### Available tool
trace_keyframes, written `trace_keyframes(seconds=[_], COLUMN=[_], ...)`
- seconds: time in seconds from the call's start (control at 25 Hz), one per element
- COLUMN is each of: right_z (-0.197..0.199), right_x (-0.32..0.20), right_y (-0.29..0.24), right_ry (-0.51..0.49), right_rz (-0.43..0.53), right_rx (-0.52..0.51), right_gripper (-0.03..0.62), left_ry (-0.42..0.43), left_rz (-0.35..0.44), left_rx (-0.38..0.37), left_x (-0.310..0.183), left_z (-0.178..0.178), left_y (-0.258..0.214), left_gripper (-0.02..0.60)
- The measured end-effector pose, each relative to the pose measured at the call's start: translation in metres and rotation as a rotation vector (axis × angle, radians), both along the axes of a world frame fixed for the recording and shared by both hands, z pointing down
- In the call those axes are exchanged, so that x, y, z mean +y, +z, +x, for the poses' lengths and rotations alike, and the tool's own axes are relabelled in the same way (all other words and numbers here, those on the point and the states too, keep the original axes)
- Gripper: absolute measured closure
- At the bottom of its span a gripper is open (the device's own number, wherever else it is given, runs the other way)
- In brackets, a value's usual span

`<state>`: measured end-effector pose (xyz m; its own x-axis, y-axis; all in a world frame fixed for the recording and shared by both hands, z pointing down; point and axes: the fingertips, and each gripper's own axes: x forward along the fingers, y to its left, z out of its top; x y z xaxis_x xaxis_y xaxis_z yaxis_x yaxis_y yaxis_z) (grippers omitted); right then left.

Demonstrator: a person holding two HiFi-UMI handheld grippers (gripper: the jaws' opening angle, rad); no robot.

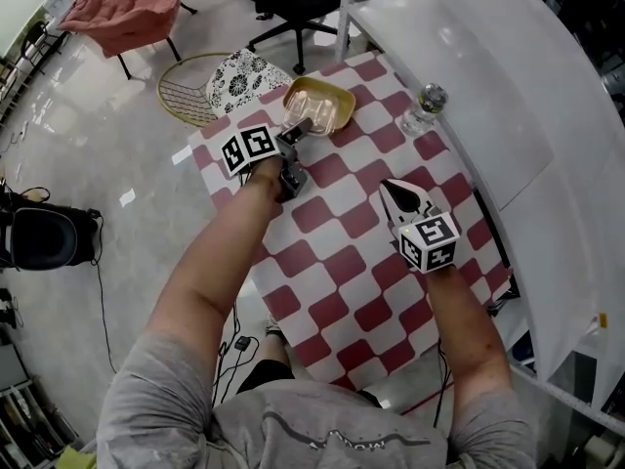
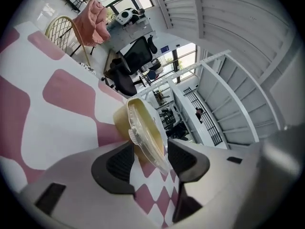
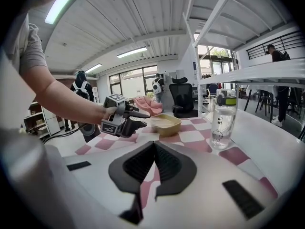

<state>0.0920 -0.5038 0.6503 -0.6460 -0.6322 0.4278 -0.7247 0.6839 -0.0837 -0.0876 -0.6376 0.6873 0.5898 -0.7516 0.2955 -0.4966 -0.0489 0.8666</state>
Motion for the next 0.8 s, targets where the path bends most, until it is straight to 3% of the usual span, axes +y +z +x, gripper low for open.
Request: trace_keyframes(seconds=[0.24,0.32,0.36,0.48,0.6,0.8], right_z=[0.002,0.003,0.004,0.007,0.009,0.015], right_x=[-0.001,0.0,0.001,0.005,0.015,0.025], right_y=[0.004,0.006,0.007,0.009,0.008,-0.013], right_ry=[0.005,0.008,0.011,0.026,0.041,0.077], right_rz=[-0.01,-0.016,-0.019,-0.033,-0.046,-0.048], right_rx=[0.0,0.001,0.0,-0.002,0.003,0.009], right_gripper=[0.569,0.569,0.569,0.568,0.568,0.569], left_ry=[-0.014,-0.017,-0.019,-0.027,-0.019,0.054], left_rz=[-0.036,-0.043,-0.04,-0.007,0.05,0.155], left_rx=[0.0,-0.012,-0.013,0.052,0.104,0.039], left_x=[-0.006,-0.006,-0.006,-0.004,0.003,0.023], left_z=[-0.003,-0.005,-0.005,-0.003,-0.003,0.003], left_y=[0.008,0.009,0.007,-0.01,-0.034,-0.074], left_gripper=[0.382,0.441,0.5,0.548,0.555,0.557])
